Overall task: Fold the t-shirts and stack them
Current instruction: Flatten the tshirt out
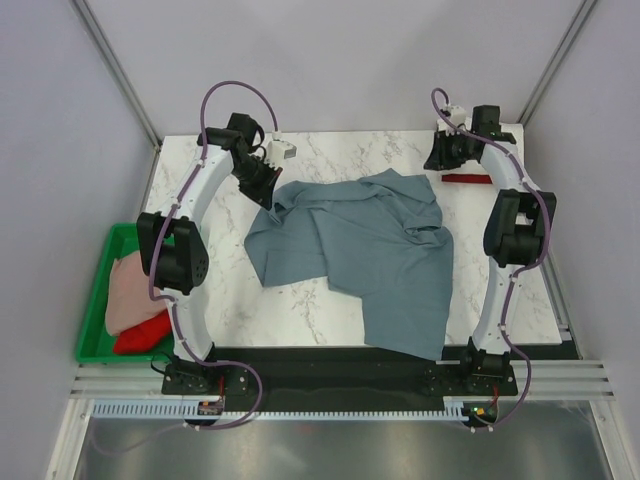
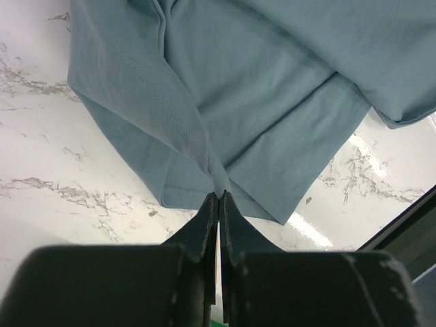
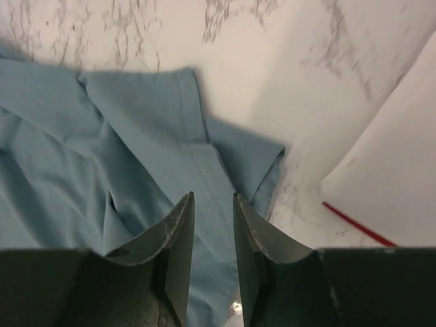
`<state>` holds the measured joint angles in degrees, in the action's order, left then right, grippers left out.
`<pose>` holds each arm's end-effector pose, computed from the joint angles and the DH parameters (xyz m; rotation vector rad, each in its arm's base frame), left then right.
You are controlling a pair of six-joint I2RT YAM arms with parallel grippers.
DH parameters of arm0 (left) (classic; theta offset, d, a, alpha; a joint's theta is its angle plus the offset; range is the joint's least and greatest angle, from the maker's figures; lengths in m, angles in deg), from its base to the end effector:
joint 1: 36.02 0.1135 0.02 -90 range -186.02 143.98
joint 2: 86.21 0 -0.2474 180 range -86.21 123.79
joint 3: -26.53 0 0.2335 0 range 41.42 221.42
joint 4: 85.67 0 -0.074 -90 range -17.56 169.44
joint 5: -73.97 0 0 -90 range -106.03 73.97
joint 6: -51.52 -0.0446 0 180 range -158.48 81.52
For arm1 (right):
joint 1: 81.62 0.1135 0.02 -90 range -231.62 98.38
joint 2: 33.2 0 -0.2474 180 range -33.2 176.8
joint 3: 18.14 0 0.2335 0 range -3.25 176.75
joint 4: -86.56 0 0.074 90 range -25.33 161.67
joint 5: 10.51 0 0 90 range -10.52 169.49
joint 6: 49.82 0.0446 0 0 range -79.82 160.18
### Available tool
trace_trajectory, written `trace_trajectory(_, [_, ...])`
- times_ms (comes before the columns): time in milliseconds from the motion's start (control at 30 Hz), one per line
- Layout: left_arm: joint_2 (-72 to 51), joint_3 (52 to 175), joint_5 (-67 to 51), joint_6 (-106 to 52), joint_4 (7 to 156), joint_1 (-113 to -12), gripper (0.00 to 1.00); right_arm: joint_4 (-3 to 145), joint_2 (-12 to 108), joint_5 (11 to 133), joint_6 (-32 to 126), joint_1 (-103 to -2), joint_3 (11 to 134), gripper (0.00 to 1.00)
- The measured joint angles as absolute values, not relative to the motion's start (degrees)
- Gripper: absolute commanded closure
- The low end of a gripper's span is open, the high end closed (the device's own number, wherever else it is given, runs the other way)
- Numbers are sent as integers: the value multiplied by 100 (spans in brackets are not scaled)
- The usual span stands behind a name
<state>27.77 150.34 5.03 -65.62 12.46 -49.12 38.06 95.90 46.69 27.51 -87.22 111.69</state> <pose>0.3726 -0.1032 0.2694 1.0228 2.5568 -0.4547 0.4845 -0.0232 0.2259 -0.3996 2.2616 0.5232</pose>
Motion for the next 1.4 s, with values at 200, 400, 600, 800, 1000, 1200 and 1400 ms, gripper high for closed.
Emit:
trace_trajectory(200, [2799,15052,503,-6562,1246,-4912,97,3470,9590,4551,2797,-8878,10513,61])
trace_trajectory(400, [2873,15128,501,-6562,1246,-4912,97,3286,9611,4457,2793,-9096,10454,59])
trace_trajectory(600, [2873,15179,497,-6562,1249,-4912,97,3277,9900,4407,2795,-9122,10535,58])
trace_trajectory(800, [2873,15183,464,-6562,1249,-4912,97,3240,10208,4293,2813,-9101,10592,57])
trace_trajectory(1000, [2875,15183,385,-6562,1249,-4914,97,3218,10326,4306,2815,-9101,10791,57])
trace_trajectory(1200, [2914,15209,355,-6562,1244,-4927,97,3220,10328,4289,2808,-9101,10789,60])
trace_trajectory(1400, [3026,15268,355,-6562,1244,-4930,97,3218,10282,4199,2800,-9101,10675,60])
